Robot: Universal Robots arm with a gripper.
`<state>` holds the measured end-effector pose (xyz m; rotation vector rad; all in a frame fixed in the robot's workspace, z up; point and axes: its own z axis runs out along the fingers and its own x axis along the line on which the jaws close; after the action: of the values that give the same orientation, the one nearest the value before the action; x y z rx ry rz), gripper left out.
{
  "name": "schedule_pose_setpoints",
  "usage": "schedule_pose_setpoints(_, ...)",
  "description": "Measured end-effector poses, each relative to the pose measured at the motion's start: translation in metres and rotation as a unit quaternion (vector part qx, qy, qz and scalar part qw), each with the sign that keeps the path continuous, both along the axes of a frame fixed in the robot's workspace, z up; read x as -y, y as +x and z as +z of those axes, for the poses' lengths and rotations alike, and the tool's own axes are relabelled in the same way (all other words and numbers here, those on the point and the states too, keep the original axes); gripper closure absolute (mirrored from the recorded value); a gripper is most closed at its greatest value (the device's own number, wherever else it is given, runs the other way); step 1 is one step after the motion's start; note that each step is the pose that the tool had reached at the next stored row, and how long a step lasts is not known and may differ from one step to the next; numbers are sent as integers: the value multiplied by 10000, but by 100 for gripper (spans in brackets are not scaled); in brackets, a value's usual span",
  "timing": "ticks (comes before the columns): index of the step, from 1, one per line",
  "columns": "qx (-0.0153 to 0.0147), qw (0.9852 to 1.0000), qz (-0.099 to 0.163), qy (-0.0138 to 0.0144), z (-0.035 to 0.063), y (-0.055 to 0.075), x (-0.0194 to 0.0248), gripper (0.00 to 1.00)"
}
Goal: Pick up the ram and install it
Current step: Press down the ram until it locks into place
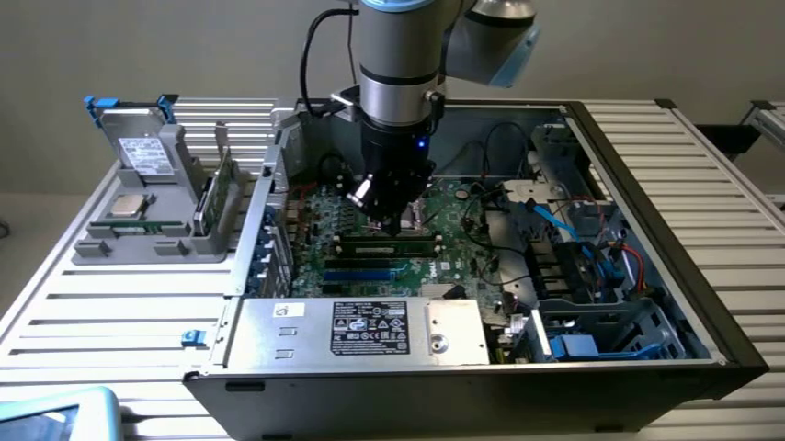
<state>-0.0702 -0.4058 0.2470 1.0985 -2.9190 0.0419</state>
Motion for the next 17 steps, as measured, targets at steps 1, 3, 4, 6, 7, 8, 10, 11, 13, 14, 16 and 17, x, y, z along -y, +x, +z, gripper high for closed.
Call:
schedule_pose_setpoints(1, 0, 10000, -85, 0, 0, 0, 0, 89)
schedule_pose_setpoints(3, 0, 9997, -236, 0, 0, 0, 0, 89)
schedule_pose_setpoints(4, 0, 9995, -311, 1, 0, 0, 0, 89)
schedule_pose_setpoints(6, 0, 9990, -458, 1, -1, 0, 0, 89)
schedule_pose_setpoints(7, 0, 9986, -533, 1, -1, 0, 0, 89)
schedule_pose_setpoints(8, 0, 9982, -596, 0, -1, 0, 0, 89)
schedule_pose_setpoints(10, 0, 9974, -722, -1, 0, 0, 0, 89)
schedule_pose_setpoints(11, 0, 9969, -785, -2, 0, 0, 0, 89)
schedule_pose_setpoints(13, 0, 9958, -914, -3, 0, 0, 0, 89)
schedule_pose_setpoints(14, 0, 9952, -978, -3, 0, 0, 0, 89)
schedule_pose_setpoints(16, 1, 9939, -1101, -4, 0, 0, 0, 89)
schedule_pose_setpoints(17, 2, 9932, -1161, -6, 0, 0, 0, 89)
